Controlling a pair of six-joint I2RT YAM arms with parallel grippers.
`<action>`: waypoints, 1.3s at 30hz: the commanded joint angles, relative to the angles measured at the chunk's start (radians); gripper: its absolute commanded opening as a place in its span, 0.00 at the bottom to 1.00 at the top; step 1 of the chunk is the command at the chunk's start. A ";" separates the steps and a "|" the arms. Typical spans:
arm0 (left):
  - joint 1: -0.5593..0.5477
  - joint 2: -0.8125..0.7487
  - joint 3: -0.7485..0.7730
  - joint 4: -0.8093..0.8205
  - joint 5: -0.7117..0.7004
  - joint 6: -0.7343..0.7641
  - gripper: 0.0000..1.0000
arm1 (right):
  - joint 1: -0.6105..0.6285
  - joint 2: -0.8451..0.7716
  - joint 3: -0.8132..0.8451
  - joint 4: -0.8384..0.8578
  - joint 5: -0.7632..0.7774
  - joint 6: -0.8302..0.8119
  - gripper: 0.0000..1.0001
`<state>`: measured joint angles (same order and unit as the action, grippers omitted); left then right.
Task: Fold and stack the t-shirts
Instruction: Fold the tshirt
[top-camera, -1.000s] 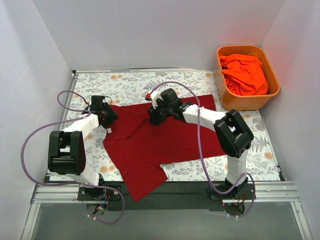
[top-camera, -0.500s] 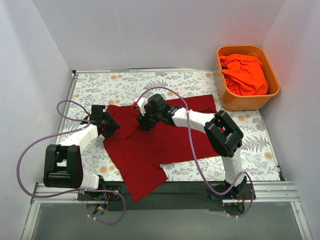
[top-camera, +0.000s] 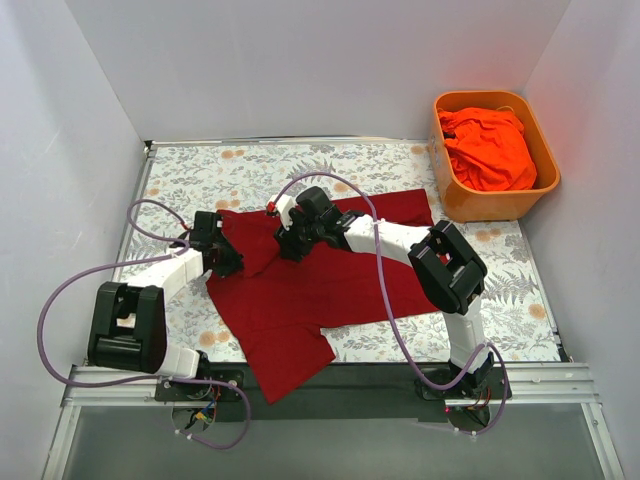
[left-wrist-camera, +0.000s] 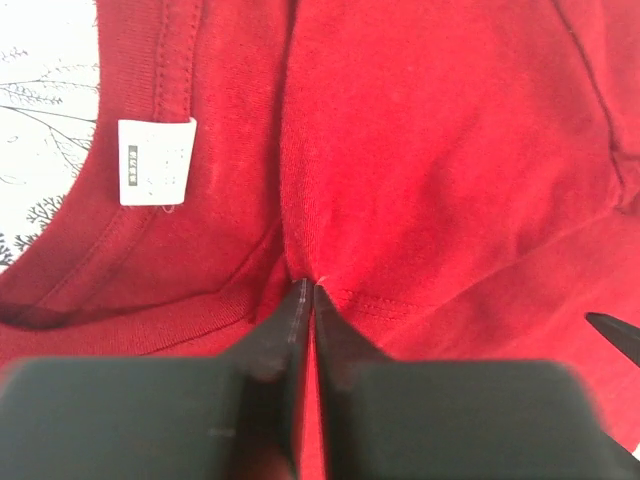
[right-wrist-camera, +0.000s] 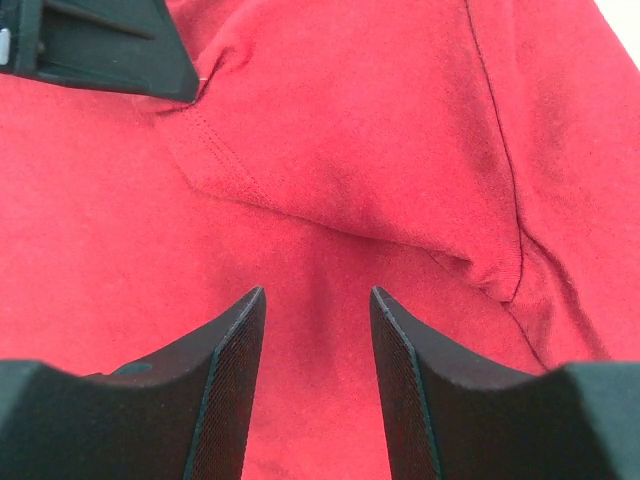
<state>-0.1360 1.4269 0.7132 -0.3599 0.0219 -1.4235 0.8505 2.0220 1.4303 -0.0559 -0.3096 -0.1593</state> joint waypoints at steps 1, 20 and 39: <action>-0.008 -0.057 0.002 -0.007 -0.008 -0.006 0.01 | -0.001 0.001 0.012 0.030 0.006 0.009 0.45; -0.014 -0.177 0.008 -0.106 -0.112 -0.052 0.33 | -0.001 -0.003 -0.016 0.072 0.001 0.050 0.45; -0.014 -0.028 -0.009 -0.017 -0.114 0.008 0.44 | -0.001 -0.011 -0.045 0.091 0.000 0.053 0.45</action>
<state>-0.1463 1.3922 0.7109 -0.3977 -0.0784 -1.4330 0.8505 2.0220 1.3918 -0.0086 -0.3058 -0.1085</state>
